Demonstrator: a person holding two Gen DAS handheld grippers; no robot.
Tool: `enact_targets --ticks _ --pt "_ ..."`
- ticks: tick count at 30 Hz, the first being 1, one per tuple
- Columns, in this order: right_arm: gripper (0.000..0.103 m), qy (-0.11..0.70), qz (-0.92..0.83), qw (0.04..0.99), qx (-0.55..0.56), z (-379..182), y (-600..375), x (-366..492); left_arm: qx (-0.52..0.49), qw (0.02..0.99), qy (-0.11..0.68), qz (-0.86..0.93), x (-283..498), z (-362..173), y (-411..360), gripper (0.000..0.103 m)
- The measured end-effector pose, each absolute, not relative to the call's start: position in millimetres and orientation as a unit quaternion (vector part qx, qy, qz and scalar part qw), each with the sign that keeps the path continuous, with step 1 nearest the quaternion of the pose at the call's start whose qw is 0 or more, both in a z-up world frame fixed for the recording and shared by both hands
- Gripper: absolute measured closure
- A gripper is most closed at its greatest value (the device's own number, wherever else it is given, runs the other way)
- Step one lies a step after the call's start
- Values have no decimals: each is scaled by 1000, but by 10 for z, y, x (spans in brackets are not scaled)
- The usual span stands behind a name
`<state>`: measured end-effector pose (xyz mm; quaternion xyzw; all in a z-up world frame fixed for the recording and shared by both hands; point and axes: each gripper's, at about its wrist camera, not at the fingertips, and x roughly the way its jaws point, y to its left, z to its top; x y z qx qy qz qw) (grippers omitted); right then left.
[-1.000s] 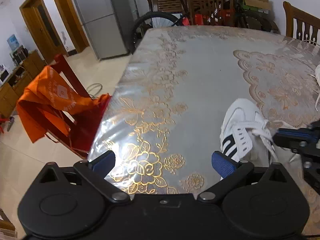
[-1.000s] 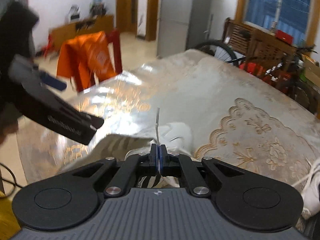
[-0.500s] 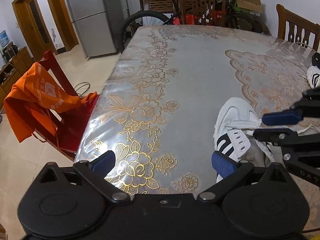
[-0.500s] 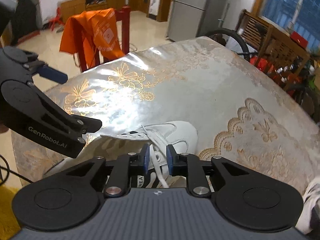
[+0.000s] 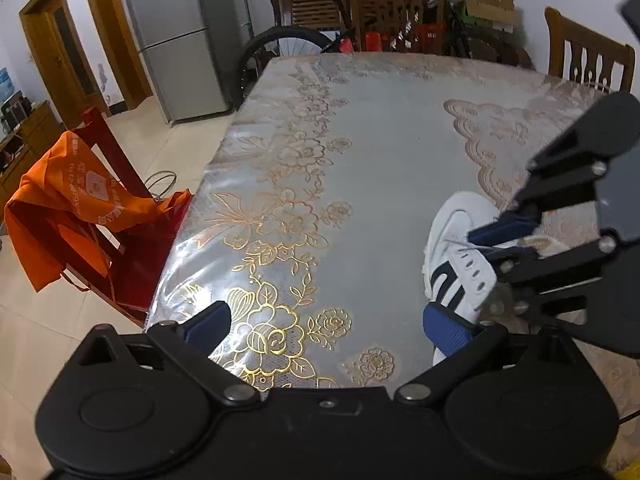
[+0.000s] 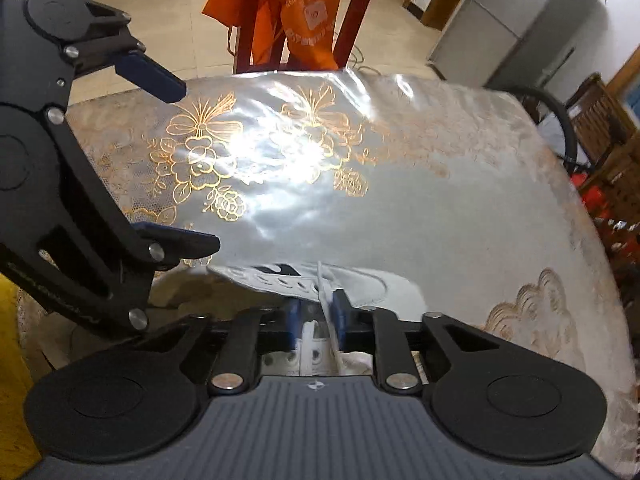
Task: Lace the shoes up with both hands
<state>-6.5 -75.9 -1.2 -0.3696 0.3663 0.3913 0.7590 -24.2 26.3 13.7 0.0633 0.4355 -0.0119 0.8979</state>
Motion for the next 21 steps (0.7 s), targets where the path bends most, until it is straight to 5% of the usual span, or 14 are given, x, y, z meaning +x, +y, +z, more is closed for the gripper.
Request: enact_targets --ticks 21 --pt "102 366 296 881 49 593 -1463 -9 91 913 385 -101 -426 338 150 0"
